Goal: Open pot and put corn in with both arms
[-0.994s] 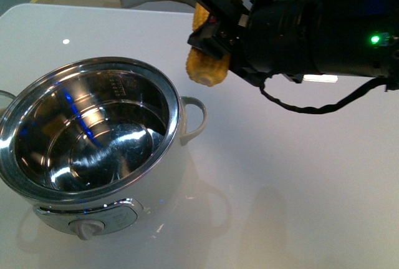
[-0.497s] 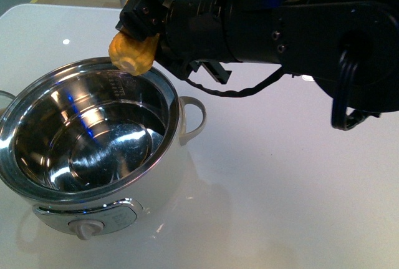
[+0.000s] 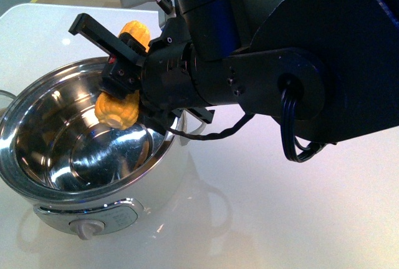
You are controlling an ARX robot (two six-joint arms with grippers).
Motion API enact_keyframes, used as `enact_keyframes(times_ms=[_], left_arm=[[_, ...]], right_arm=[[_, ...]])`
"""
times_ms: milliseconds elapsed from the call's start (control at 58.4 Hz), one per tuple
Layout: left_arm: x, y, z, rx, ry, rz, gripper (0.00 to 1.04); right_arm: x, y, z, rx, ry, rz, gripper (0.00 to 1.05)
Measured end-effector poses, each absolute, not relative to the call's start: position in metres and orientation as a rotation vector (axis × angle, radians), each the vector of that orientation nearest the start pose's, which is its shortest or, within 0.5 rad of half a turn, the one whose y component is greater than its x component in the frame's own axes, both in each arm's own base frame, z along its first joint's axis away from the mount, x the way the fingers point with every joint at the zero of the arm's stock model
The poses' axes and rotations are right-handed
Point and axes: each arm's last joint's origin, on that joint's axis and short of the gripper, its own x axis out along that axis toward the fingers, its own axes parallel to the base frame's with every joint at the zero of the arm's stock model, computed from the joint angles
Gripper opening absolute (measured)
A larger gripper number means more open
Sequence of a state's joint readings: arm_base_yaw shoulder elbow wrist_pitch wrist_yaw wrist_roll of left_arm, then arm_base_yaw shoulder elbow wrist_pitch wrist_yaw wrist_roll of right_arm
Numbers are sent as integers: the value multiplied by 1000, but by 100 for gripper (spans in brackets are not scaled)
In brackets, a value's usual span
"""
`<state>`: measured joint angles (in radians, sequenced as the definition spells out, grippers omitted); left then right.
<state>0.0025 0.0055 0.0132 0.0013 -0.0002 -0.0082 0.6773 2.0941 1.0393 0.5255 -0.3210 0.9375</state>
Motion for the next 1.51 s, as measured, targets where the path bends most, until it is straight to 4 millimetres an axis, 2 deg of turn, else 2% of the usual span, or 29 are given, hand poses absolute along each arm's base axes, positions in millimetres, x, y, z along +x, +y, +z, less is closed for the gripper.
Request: enact_keyframes(times_ms=[274, 737, 874, 1045, 1268, 1336, 1508], left_arm=[[97, 0, 168, -8, -9, 3, 98], [97, 0, 168, -8, -9, 3, 98], [97, 0, 168, -8, -9, 3, 98], [97, 0, 168, -8, -9, 3, 98], [97, 0, 168, -8, -9, 3, 98], [97, 0, 168, -8, -9, 3, 98], [97, 0, 168, -8, -9, 3, 98]], right_arm=[[310, 260, 97, 675, 975, 664, 23], [310, 259, 97, 672, 979, 671, 96], [313, 251, 100, 686, 958, 661, 96], [320, 216, 112, 771, 873, 604, 96], [319, 150, 135, 809, 725, 413, 96], [308, 116, 143, 729, 646, 250, 96], [273, 75, 157, 597, 521, 93, 96]])
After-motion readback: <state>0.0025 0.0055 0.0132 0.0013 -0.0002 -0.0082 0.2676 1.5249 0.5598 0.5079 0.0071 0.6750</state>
